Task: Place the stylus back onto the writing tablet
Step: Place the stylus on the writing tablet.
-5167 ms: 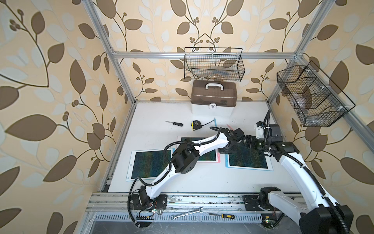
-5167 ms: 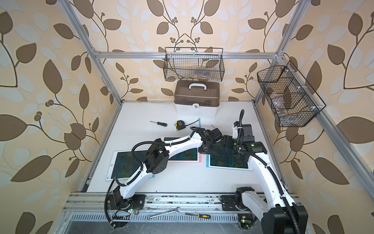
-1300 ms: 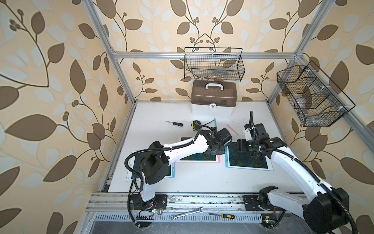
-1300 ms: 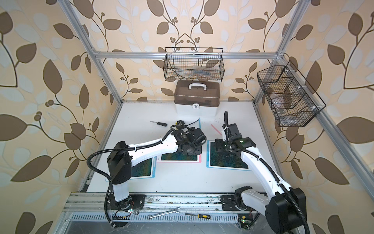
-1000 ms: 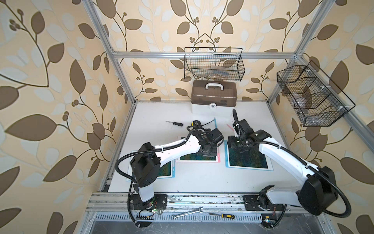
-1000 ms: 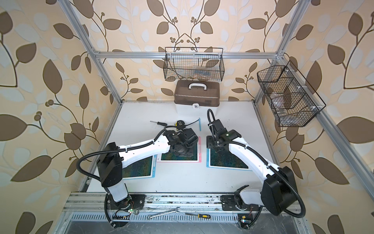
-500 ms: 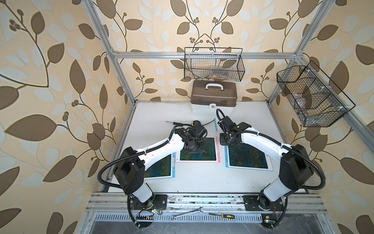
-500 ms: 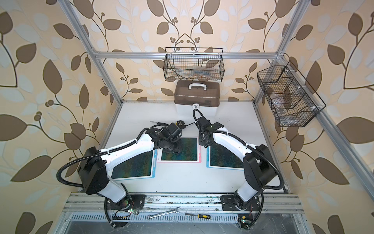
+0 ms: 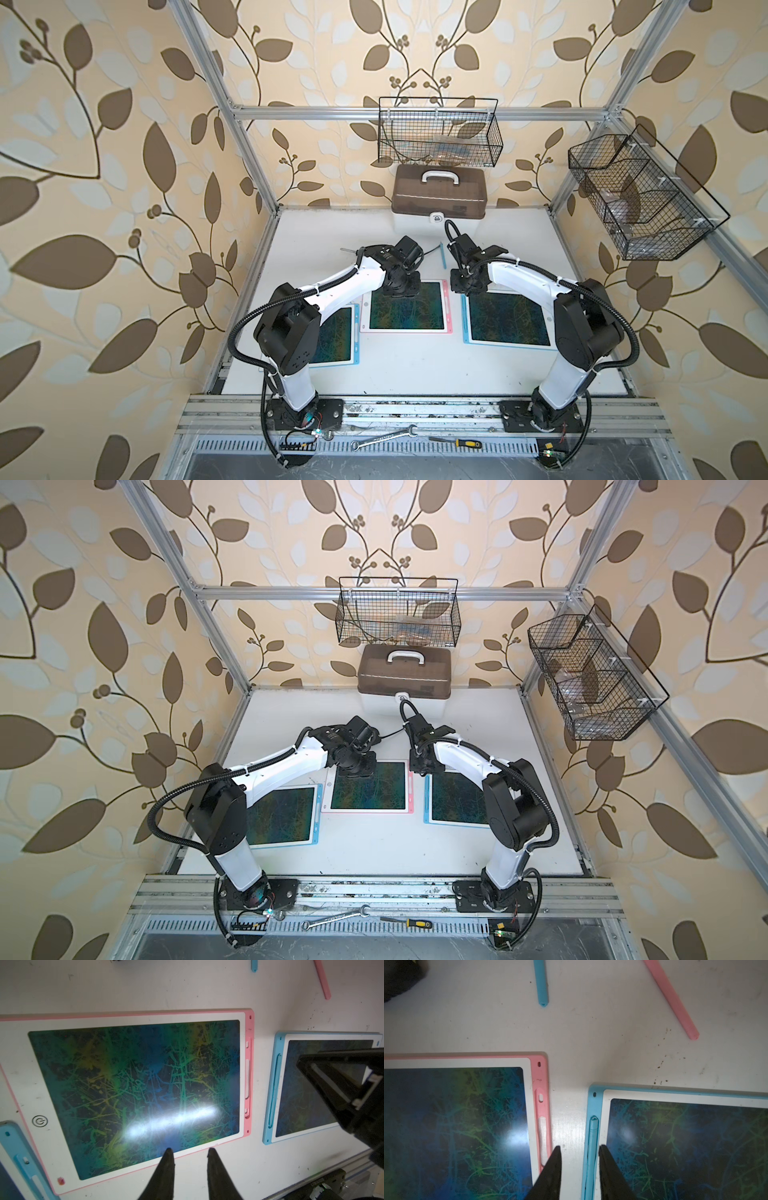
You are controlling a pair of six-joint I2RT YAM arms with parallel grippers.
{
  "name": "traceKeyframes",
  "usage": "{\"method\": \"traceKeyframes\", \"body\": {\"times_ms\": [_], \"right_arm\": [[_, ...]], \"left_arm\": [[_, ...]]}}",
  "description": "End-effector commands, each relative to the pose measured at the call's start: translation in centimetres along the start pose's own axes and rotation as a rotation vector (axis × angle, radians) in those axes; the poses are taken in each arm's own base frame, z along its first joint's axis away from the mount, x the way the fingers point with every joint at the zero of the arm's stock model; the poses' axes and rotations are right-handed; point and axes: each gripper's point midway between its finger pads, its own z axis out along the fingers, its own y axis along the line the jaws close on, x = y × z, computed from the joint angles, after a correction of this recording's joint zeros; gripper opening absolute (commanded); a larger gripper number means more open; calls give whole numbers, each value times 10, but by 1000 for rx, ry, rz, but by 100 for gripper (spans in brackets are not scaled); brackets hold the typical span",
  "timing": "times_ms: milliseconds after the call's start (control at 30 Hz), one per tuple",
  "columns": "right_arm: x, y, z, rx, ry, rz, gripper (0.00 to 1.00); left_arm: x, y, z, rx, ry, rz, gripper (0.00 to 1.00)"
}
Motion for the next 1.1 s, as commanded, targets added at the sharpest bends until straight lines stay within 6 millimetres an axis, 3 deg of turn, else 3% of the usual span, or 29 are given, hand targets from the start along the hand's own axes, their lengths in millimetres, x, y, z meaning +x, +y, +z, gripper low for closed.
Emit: {"method": "traceKeyframes", "body": {"times_ms": [0, 267, 567, 1067], "right_arm": [[-5, 3, 5, -22, 5, -7, 32], [0, -3, 16, -27, 23, 8, 23], [15, -8, 32, -10, 65, 0, 22], [24, -13, 40, 11, 85, -5, 15]], "left_arm": [[-4, -12, -4, 31, 1, 28, 29], [-7, -15, 0, 35, 8, 23, 28], [-2, -12, 5, 35, 21, -1, 28], [0, -11, 5, 37, 20, -5, 28]]}}
